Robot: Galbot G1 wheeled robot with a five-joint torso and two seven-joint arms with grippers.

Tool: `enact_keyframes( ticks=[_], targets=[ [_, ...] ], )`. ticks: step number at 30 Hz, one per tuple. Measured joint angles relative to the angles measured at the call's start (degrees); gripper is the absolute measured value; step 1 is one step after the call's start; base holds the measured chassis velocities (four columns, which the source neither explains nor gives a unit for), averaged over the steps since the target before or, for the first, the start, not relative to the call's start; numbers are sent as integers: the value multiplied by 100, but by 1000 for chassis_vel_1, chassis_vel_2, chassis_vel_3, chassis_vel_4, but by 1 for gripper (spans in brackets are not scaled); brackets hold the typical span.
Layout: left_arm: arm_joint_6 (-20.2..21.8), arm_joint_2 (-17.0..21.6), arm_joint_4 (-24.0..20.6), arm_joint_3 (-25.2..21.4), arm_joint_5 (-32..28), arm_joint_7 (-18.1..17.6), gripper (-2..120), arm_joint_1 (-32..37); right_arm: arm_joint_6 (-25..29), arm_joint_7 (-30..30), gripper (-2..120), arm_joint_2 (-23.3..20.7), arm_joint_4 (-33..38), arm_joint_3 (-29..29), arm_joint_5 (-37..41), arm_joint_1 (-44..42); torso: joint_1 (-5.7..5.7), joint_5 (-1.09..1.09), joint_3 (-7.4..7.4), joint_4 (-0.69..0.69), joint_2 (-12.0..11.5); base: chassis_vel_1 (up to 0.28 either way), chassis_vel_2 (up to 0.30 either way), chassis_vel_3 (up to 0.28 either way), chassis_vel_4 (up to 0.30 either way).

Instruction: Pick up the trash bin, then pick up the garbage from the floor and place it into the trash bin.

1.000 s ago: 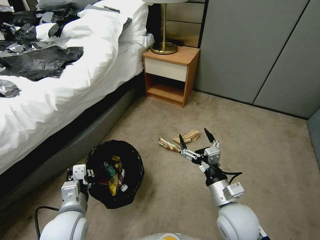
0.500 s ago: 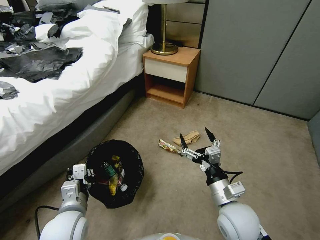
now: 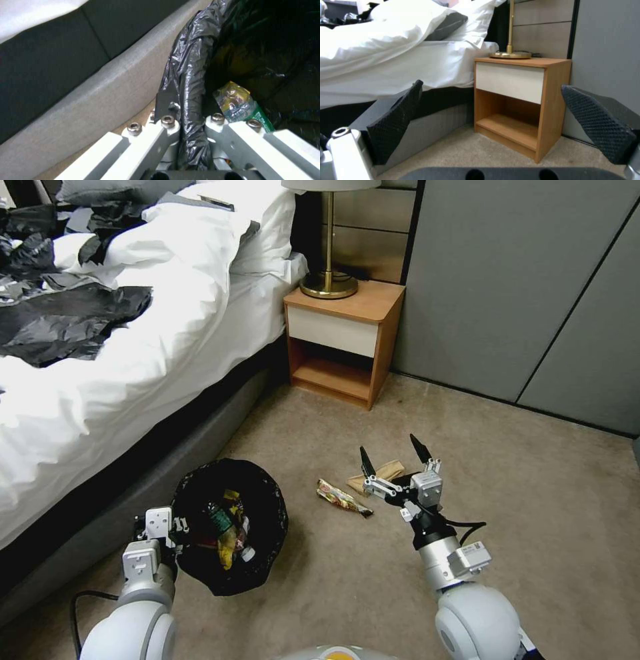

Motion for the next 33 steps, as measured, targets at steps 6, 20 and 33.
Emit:
enact_keyframes(
  ticks=[6, 20, 33],
  targets=[
    [-1, -15, 3, 14, 3, -2, 1, -9, 10, -11, 100, 6, -11, -7, -3, 11, 1, 0, 1, 0, 0, -78, 76, 91, -80],
    [0, -9, -17, 11, 2, -6, 1, 25, 19, -66, 100, -62, -3, 37, 19, 80, 1, 0, 0, 0, 0, -2, 3, 5, -5],
    [-22, -9, -25, 9, 14, -6, 1, 56, -489, -258, 100, -858, -750, -124, 518, 1126, 1, 0, 0, 0, 0, 0, 0, 0, 0]
  ],
)
